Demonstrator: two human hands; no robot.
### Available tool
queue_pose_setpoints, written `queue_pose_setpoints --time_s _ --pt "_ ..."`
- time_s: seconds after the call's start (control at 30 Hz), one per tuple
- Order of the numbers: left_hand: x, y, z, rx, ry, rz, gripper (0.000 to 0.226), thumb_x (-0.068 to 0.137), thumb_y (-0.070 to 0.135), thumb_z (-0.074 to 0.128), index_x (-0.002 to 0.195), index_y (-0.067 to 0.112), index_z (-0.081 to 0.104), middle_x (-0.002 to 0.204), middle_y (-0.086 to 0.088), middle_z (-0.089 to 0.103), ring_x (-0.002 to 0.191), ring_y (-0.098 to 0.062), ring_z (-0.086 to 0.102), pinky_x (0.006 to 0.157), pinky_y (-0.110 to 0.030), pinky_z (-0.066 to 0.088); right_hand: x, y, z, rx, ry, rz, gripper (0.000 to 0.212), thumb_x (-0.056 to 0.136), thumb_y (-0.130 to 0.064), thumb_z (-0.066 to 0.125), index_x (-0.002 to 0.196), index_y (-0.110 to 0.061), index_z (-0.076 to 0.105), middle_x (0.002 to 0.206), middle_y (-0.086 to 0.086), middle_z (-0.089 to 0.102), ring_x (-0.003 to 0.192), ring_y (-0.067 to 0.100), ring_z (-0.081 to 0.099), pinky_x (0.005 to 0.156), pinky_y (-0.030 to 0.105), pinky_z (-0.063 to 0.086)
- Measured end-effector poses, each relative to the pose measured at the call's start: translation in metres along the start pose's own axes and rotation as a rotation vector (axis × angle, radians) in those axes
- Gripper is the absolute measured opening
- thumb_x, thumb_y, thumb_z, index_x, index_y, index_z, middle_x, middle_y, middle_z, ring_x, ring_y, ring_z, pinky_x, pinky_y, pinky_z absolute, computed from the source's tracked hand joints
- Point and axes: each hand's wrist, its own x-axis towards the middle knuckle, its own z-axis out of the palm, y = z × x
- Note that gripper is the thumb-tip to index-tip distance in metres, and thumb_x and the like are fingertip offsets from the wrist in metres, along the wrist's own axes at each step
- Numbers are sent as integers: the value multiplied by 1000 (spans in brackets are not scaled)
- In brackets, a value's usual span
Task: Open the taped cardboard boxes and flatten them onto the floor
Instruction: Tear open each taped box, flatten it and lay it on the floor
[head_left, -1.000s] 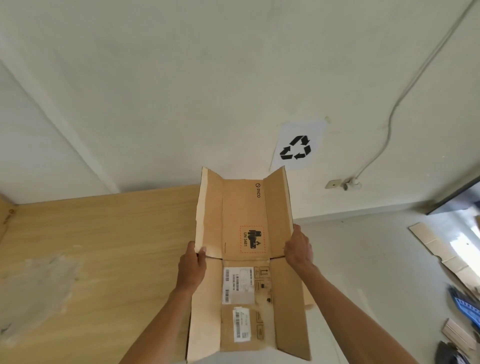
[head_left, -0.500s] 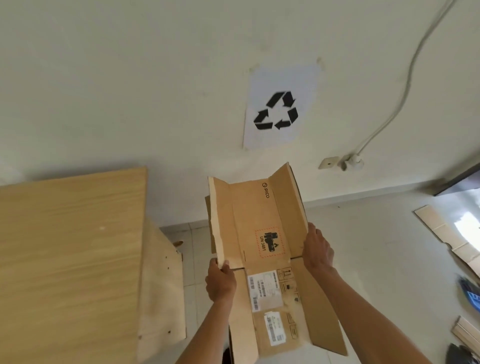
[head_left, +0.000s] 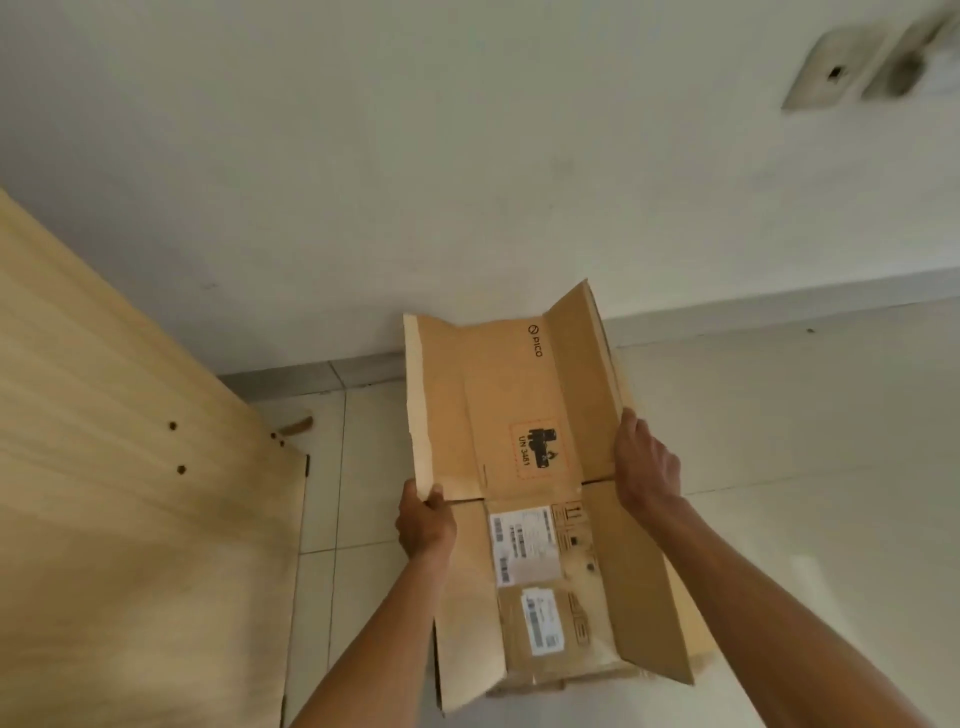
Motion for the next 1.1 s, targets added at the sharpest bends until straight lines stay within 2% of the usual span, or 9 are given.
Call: queue_pose_setpoints --time_s 0.1,0.17,0.3,0.4,0.53,0.77,0.87,0.97,1.1 --pt "37 -28 31 25 -51 48 33 104 22 54 133 7 53 127 -14 64 114 -37 61 95 -42 50 20 14 48 -104 47 36 75 91 -7 64 152 -1 19 147 22 41 130 35 50 99 42 49" --pt "55 -44 42 88 -74 73 41 101 23 58 138 8 48 127 -17 64 113 -36 62 93 -42 51 17 15 81 -145 -11 -30 88 98 -25 58 159 -6 -3 164 28 0 152 44 12 121 56 25" --pt "55 -81 43 276 -90 162 76 94 31 68 154 10 26 149 -16 41 132 -37 46 101 -49 45 -35 0 150 21 -339 -188 100 88 -79 38 156 -34 -20 159 12 -35 150 36 -24 110 71 -13" --pt "46 -109 40 440 -118 209 93 90 52 65 159 16 13 155 -10 32 138 -34 39 101 -50 44 -52 -9 176 -21 -365 -126 105 75 -97 19 145 -42 -37 151 5 -52 143 33 -40 99 78 -22" --pt "53 -119 54 509 -158 245 94 89 58 63 158 12 18 153 -11 34 137 -30 36 104 -45 43 -38 1 176 -45 -344 -144 107 69 -101 11 146 -43 -36 152 4 -50 144 34 -39 106 81 -12" --pt "61 -91 66 635 -165 105 91 80 61 72 146 10 34 141 -9 40 130 -31 43 97 -49 49 -29 6 167 -121 -400 -144 111 66 -103 12 148 -44 -32 155 6 -46 146 35 -35 107 82 -6" --pt "54 -71 62 768 -185 55 101 82 60 71 153 7 23 149 -10 30 136 -32 36 104 -51 44 -24 -3 145 -197 -509 -124 113 66 -101 17 152 -41 -27 158 10 -38 150 40 -24 106 83 -1" --pt "24 -50 45 868 -194 178 112 85 60 67 160 12 -1 164 -14 8 148 -37 21 112 -56 35 -35 -15 108 -187 -473 -120 113 70 -98 19 155 -36 -22 161 10 -32 152 40 -18 107 81 -2" --pt "-30 -10 -8 1030 -269 311 102 91 68 51 161 16 -1 168 -13 2 154 -40 3 117 -68 11 -76 -30 38 -130 -398 -138 102 88 -79 38 150 -37 -31 162 12 -28 153 41 -10 114 76 8"
